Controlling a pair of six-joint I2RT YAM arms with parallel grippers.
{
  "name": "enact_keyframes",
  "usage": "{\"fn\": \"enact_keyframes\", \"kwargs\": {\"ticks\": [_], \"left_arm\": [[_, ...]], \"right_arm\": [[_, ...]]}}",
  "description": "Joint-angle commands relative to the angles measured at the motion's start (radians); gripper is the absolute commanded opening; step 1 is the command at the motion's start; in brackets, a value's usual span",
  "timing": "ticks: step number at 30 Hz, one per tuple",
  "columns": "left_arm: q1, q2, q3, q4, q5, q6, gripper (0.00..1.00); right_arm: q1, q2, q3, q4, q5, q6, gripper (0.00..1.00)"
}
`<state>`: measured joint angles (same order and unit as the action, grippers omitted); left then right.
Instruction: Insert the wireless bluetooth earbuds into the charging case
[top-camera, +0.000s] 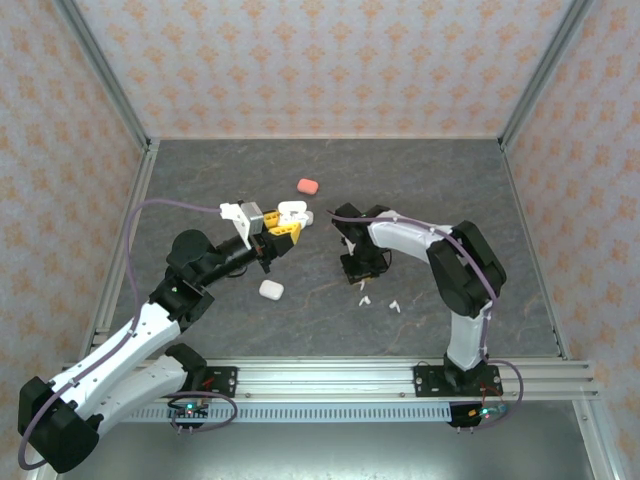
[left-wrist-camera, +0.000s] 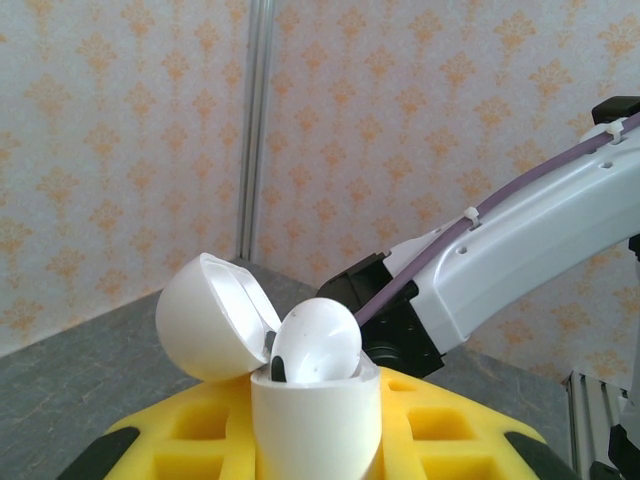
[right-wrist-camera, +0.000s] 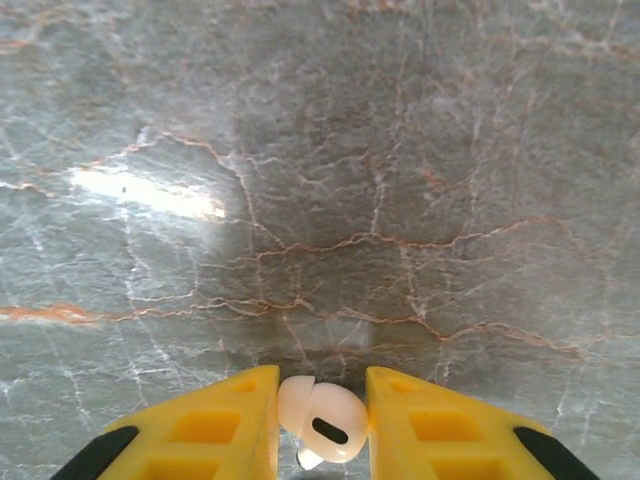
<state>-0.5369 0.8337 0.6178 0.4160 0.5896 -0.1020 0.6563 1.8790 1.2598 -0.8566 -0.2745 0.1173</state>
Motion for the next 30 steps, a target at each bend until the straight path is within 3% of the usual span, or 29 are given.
{"fn": "enact_keyframes", "kwargs": {"ticks": [1,9,14,22,30], "left_arm": [[-0.005,-0.004,-0.006,0.035,-0.017,0.020,0.00],[-0.006,0.016,-0.027,0.106,-0.011,-0.022,0.00],[-0.005,0.030,-0.040,0.154,-0.006,-0.052,0.00],[-0.006,0.039,-0.039,0.157,-0.004,-0.055,0.00],[-0.010,0.061,-0.036,0.176,-0.002,-0.065,0.00]], "right_arm": [[0.007,-0.114,0.035,0.018,0.069,-0.041,0.26],[-0.001,-0.355,0.139,0.068,0.176,-0.077,0.26],[-0.009,-0.510,0.186,0.189,0.067,-0.093,0.26],[0.004,-0.589,0.225,0.309,-0.145,-0.097,0.26],[0.144,-0.617,0.206,0.397,-0.115,-0.173,0.26]]}}
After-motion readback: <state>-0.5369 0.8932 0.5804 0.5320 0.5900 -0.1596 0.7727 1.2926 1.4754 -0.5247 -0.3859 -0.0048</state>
